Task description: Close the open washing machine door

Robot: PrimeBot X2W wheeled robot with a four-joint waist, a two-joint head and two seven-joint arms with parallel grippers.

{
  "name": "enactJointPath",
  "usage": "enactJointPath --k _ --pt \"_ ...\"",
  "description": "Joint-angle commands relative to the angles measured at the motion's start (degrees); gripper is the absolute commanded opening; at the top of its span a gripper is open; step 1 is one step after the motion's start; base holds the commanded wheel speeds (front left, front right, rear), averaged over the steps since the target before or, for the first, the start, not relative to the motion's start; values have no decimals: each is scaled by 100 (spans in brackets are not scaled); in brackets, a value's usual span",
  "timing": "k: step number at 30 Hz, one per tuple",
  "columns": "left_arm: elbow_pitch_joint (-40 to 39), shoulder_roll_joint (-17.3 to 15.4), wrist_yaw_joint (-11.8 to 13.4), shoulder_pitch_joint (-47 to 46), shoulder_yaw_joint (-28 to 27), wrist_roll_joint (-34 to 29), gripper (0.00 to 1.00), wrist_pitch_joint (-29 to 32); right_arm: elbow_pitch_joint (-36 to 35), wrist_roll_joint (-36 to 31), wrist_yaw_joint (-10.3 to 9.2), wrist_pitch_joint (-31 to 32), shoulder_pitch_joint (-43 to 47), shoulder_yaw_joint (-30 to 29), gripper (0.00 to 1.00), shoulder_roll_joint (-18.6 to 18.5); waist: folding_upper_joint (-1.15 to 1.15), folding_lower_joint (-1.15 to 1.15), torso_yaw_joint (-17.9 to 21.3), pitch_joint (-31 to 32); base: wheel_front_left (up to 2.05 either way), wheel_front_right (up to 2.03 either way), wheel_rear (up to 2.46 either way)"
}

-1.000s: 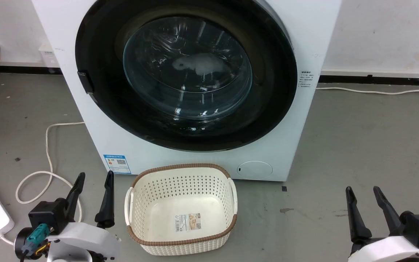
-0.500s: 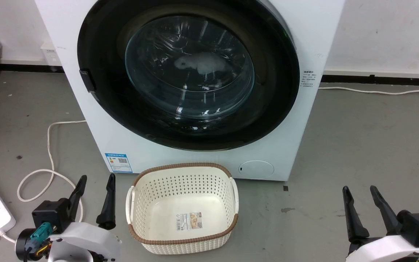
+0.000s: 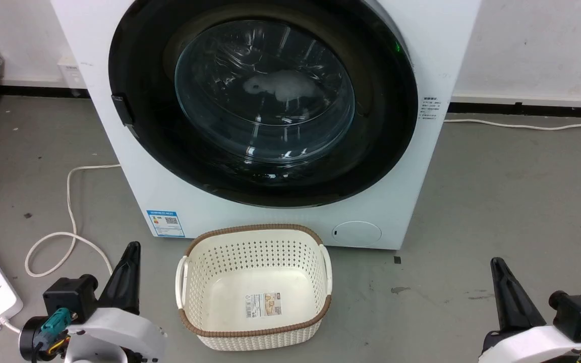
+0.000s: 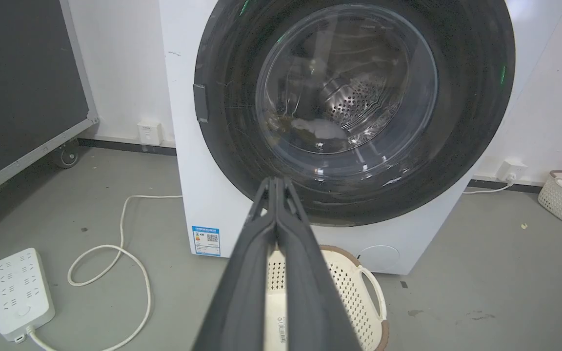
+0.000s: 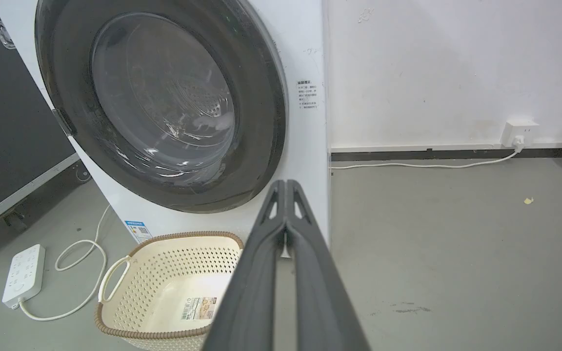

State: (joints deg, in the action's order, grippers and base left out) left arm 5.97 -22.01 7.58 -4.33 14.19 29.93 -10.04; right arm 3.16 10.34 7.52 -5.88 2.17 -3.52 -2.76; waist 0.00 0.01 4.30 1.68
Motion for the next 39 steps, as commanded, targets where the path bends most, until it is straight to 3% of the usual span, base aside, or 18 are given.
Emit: enactJointPath --k 1,39 --pt "-14 47 -16 11 -34 -76 0 26 -8 -26 0 15 -6 10 0 0 0 0 -8 -2 0 0 0" --pt "-191 613 -241 139 -454 -961 0 322 -101 -332 -1 189 -70 114 0 -4 0 0 -136 -53 0 0 0"
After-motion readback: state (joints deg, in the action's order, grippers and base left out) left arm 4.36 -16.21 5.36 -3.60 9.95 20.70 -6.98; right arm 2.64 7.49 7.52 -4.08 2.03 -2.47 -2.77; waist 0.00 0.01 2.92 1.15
